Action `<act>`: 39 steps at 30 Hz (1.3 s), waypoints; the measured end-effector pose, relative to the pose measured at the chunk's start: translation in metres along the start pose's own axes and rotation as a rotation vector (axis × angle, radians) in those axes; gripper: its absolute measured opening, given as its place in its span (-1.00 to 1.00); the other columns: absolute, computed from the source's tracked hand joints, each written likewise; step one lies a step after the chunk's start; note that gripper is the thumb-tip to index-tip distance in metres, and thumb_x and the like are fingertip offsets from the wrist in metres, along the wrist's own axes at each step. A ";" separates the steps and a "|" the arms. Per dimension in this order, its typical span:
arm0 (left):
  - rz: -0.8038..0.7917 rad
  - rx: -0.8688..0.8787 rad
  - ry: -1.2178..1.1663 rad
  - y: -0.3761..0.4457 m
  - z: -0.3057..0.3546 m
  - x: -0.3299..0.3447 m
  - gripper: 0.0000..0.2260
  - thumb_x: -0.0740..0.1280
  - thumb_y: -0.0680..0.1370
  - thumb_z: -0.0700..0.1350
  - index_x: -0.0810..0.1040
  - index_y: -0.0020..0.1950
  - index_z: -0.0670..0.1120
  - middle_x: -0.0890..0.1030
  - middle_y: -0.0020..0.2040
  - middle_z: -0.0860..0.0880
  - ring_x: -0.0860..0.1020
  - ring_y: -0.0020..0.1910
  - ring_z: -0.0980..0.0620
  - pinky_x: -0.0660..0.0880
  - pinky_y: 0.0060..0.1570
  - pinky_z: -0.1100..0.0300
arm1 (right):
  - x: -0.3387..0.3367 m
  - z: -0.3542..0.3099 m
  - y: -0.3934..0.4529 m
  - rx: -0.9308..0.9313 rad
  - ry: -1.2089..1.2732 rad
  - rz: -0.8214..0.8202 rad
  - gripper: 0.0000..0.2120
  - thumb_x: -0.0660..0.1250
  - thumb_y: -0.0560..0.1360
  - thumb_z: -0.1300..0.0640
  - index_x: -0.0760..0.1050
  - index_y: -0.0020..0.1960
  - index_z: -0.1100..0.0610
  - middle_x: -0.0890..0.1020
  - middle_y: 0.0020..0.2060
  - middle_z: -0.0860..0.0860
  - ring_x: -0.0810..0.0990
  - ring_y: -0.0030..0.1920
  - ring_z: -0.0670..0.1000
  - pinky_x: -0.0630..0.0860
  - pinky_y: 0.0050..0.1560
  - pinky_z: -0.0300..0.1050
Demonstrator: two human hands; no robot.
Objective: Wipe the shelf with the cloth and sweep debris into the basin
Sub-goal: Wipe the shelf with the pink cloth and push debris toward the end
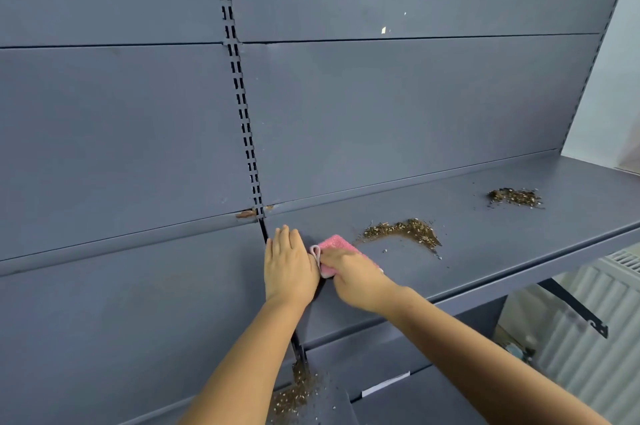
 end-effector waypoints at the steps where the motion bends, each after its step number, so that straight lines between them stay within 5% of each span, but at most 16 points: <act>1: -0.007 -0.001 -0.002 0.000 0.000 0.000 -0.54 0.00 0.66 -0.09 0.04 0.53 -0.22 0.03 0.57 -0.13 -0.04 0.58 -0.04 -0.11 0.55 0.12 | 0.002 0.003 0.001 0.007 -0.009 0.005 -0.65 0.03 0.43 0.48 0.40 -0.15 0.07 0.46 -0.18 -0.05 0.41 -0.11 0.03 0.40 -0.05 -0.23; 3: -0.011 0.019 0.009 0.001 0.002 0.001 -0.55 -0.01 0.66 -0.11 0.05 0.53 -0.21 0.04 0.57 -0.13 -0.03 0.58 -0.04 -0.11 0.55 0.12 | 0.002 0.008 0.000 0.003 0.007 -0.012 -0.62 0.05 0.46 0.46 0.45 -0.10 0.03 0.51 -0.11 -0.03 0.42 -0.02 0.05 0.39 0.10 -0.18; 5: -0.009 0.037 0.019 0.003 0.004 0.003 -0.56 -0.03 0.66 -0.13 0.06 0.53 -0.21 0.05 0.57 -0.12 -0.03 0.58 -0.03 -0.11 0.55 0.12 | -0.005 0.013 0.003 0.023 0.002 -0.012 -0.54 0.05 0.49 0.43 0.24 -0.04 -0.18 0.36 -0.04 -0.11 0.27 0.02 -0.04 0.19 0.14 -0.29; 8: -0.014 0.054 0.034 0.002 0.004 0.004 -0.56 -0.05 0.65 -0.17 0.06 0.53 -0.21 0.05 0.57 -0.12 -0.03 0.58 -0.02 -0.13 0.55 0.13 | -0.024 0.041 0.007 0.101 -0.008 0.028 -0.61 0.05 0.52 0.38 0.18 0.00 -0.15 0.24 0.03 -0.07 0.19 0.05 -0.07 0.12 0.12 -0.28; 12: -0.013 0.069 0.037 0.002 0.006 0.004 -0.57 -0.05 0.65 -0.17 0.07 0.53 -0.20 0.05 0.57 -0.11 -0.03 0.58 -0.01 -0.14 0.54 0.13 | -0.057 0.068 0.008 0.163 0.033 0.128 -0.75 -0.03 0.24 0.28 0.19 -0.36 -0.08 0.28 -0.30 -0.03 0.18 -0.22 0.01 0.20 -0.12 -0.14; 16: -0.007 0.067 0.033 0.003 0.006 0.004 -0.56 -0.05 0.65 -0.16 0.06 0.54 -0.20 0.04 0.57 -0.11 -0.03 0.58 -0.02 -0.15 0.54 0.13 | -0.068 0.053 0.007 0.145 0.021 0.095 -0.64 -0.05 0.44 0.45 0.41 -0.13 0.10 0.54 0.05 -0.11 0.44 -0.01 -0.01 0.27 -0.26 -0.37; 19: -0.009 0.064 0.030 0.003 0.005 0.004 -0.56 -0.04 0.65 -0.16 0.07 0.53 -0.20 0.05 0.57 -0.11 -0.03 0.58 -0.02 -0.14 0.54 0.13 | -0.051 0.023 0.013 0.006 0.011 0.188 -0.56 0.02 0.46 0.46 0.50 0.19 0.22 0.58 0.22 0.04 0.52 0.25 0.05 0.40 0.15 -0.28; 21: -0.005 0.065 0.033 0.002 0.005 0.003 -0.58 -0.03 0.65 -0.16 0.10 0.52 -0.19 0.07 0.57 -0.10 -0.01 0.57 -0.01 -0.14 0.54 0.14 | -0.021 0.018 0.024 -0.021 -0.004 0.070 -0.66 0.05 0.43 0.45 0.52 0.04 0.25 0.60 0.02 0.13 0.53 0.03 0.09 0.43 0.07 -0.08; 23: -0.005 0.067 0.030 0.002 0.006 0.003 -0.59 -0.04 0.65 -0.16 0.12 0.51 -0.18 0.08 0.57 -0.10 -0.01 0.57 0.00 -0.14 0.54 0.15 | -0.002 0.016 0.028 -0.031 -0.041 0.002 -0.79 0.05 0.41 0.46 0.35 -0.23 0.21 0.53 -0.14 0.16 0.37 -0.12 0.02 0.30 -0.08 -0.15; 26: -0.006 0.070 0.033 0.002 0.006 0.003 -0.59 -0.04 0.65 -0.17 0.12 0.51 -0.18 0.08 0.57 -0.09 -0.01 0.57 0.01 -0.14 0.54 0.15 | -0.001 0.017 0.046 0.082 -0.111 -0.049 -0.73 0.06 0.46 0.44 0.29 -0.23 0.08 0.58 0.02 0.15 0.41 -0.05 0.01 0.33 -0.01 -0.24; 30: -0.021 0.062 0.036 0.002 0.005 0.004 -0.56 -0.05 0.65 -0.17 0.06 0.53 -0.19 0.05 0.57 -0.10 -0.03 0.58 0.00 -0.16 0.54 0.14 | -0.013 0.058 0.068 0.303 -0.121 -0.055 -0.75 0.11 0.43 0.34 0.45 -0.23 0.05 0.45 -0.23 -0.04 0.39 -0.15 0.01 0.49 0.05 -0.27; 34: -0.022 0.070 0.036 0.003 0.006 0.005 -0.56 -0.05 0.65 -0.16 0.07 0.53 -0.19 0.06 0.57 -0.11 -0.03 0.58 -0.01 -0.15 0.54 0.13 | -0.045 0.088 0.045 0.307 -0.117 0.063 -0.55 0.08 0.50 0.37 0.14 -0.33 -0.15 0.27 -0.02 -0.06 0.21 -0.01 0.00 0.22 -0.07 -0.43; 39: -0.031 0.068 0.039 0.004 0.006 0.006 -0.56 -0.04 0.65 -0.15 0.06 0.54 -0.20 0.06 0.57 -0.11 -0.02 0.58 -0.01 -0.14 0.54 0.12 | -0.066 0.080 0.044 0.199 -0.040 0.201 -0.50 0.08 0.52 0.35 0.10 -0.28 -0.25 0.25 0.05 -0.06 0.20 0.03 -0.05 0.14 0.08 -0.28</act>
Point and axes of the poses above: each hand's wrist, its own y-axis towards the middle knuckle, its own x-axis out of the palm, z = x × y, the point moved 5 cm from there along y, towards the middle knuckle
